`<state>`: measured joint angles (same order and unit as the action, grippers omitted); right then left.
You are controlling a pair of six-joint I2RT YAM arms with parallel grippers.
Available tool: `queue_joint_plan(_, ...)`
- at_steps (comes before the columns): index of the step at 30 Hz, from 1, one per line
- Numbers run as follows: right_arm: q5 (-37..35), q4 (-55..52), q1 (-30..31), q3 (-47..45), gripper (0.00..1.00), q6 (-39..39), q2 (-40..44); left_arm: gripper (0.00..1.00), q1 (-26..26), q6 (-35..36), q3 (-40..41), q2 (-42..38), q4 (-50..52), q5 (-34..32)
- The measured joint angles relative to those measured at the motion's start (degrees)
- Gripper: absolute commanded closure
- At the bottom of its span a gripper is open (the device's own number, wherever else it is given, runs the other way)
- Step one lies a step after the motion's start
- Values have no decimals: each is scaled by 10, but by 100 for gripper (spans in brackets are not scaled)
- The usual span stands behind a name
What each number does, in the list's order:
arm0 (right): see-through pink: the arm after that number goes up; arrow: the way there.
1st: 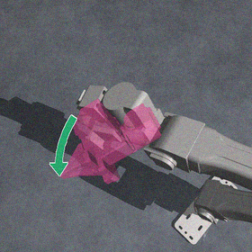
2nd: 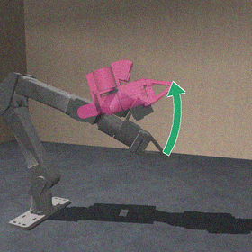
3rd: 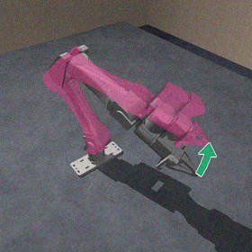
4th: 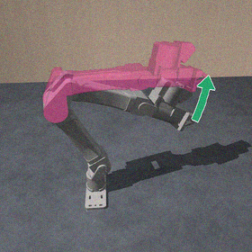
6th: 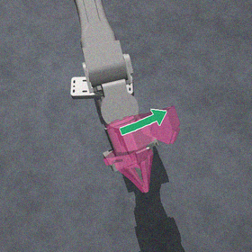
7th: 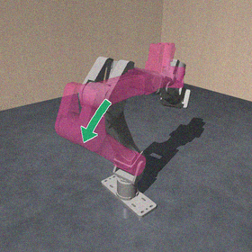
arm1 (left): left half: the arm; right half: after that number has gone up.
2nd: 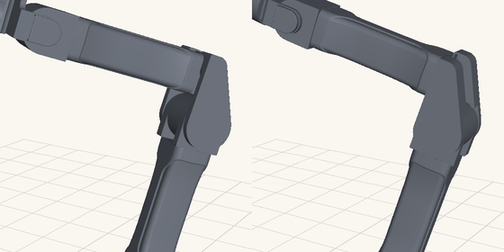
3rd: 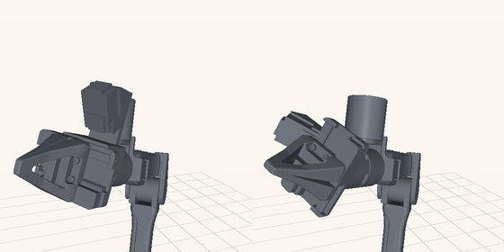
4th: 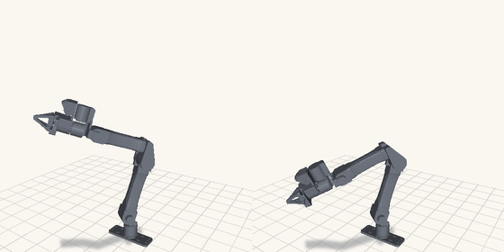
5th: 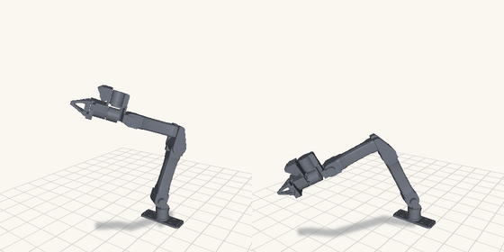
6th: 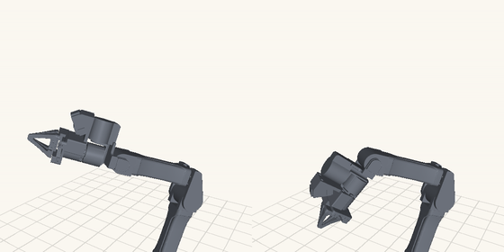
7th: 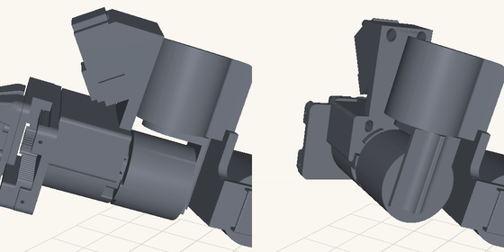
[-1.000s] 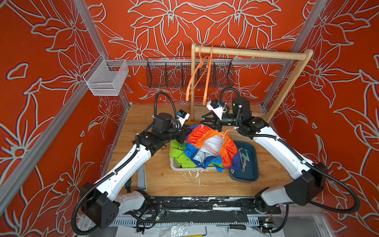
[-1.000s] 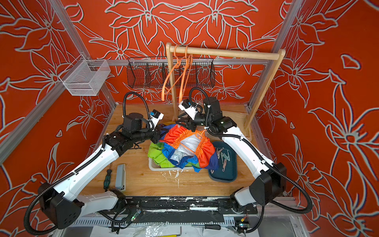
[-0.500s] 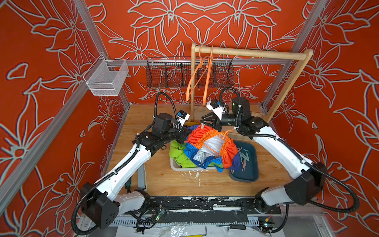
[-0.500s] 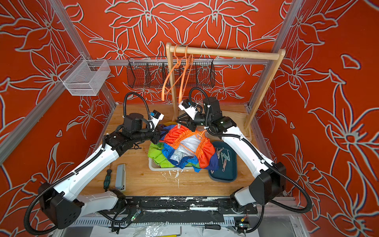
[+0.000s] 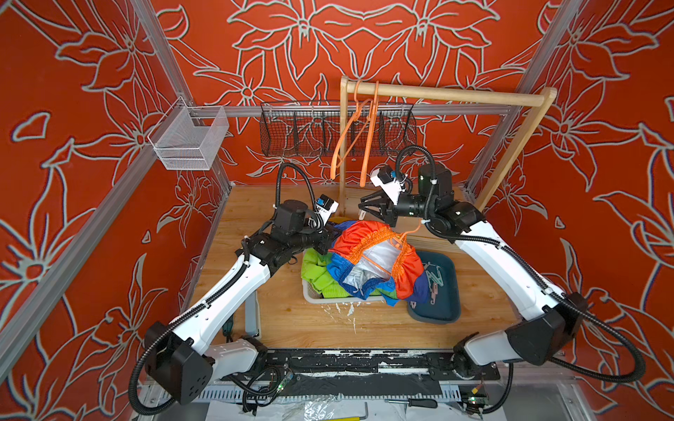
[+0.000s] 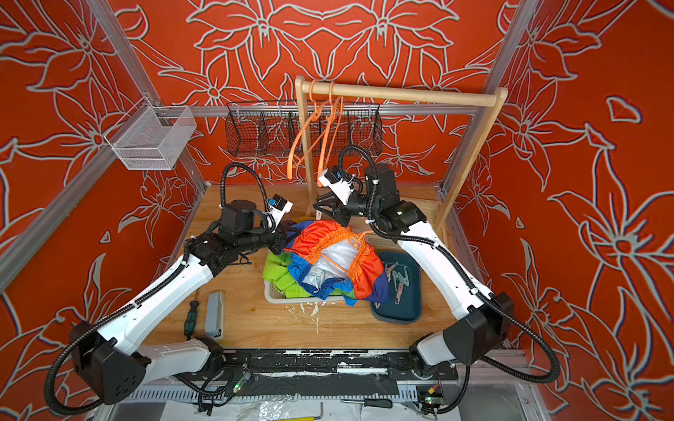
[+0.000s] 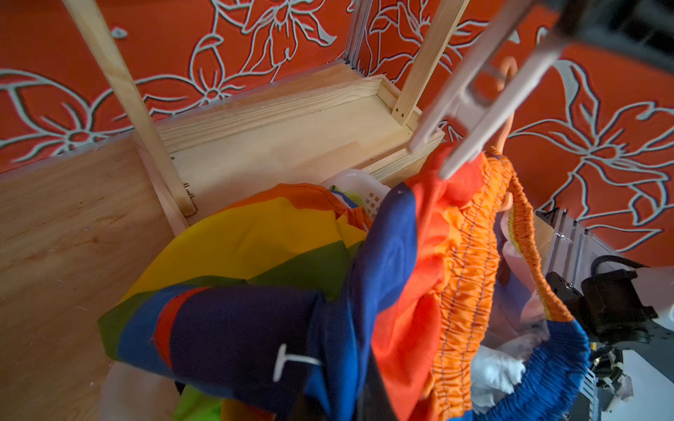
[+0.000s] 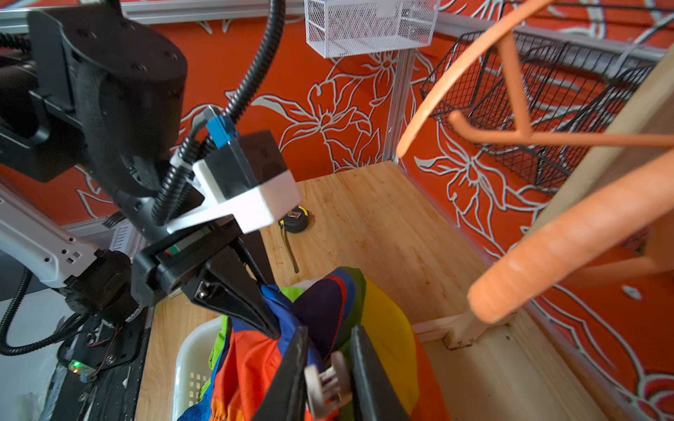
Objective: Remove the clothespins securing shorts to the hanger
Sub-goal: Remove the clothespin from the hanger, then place the clothespin in the storage box.
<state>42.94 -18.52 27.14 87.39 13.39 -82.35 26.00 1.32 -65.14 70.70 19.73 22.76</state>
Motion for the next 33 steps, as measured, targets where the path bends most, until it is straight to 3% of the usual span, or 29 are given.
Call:
queue_joint_plan(11, -36, -23, 0, -7, 79, 7, 43, 100, -5, -3, 0, 0, 16, -51)
queue_joint_plan(18, -112, -72, -9, -77, 78, 6, 150, 100, -65, -28, 0, -17, 24, -96)
queue_joint_plan(24, -218, -82, -42, -181, 77, -38, 233, 100, -110, -35, 0, -69, 22, -114)
queue_joint_plan(33, -398, -72, -80, -395, 75, -153, 293, 100, -133, -41, 11, -94, 20, -121)
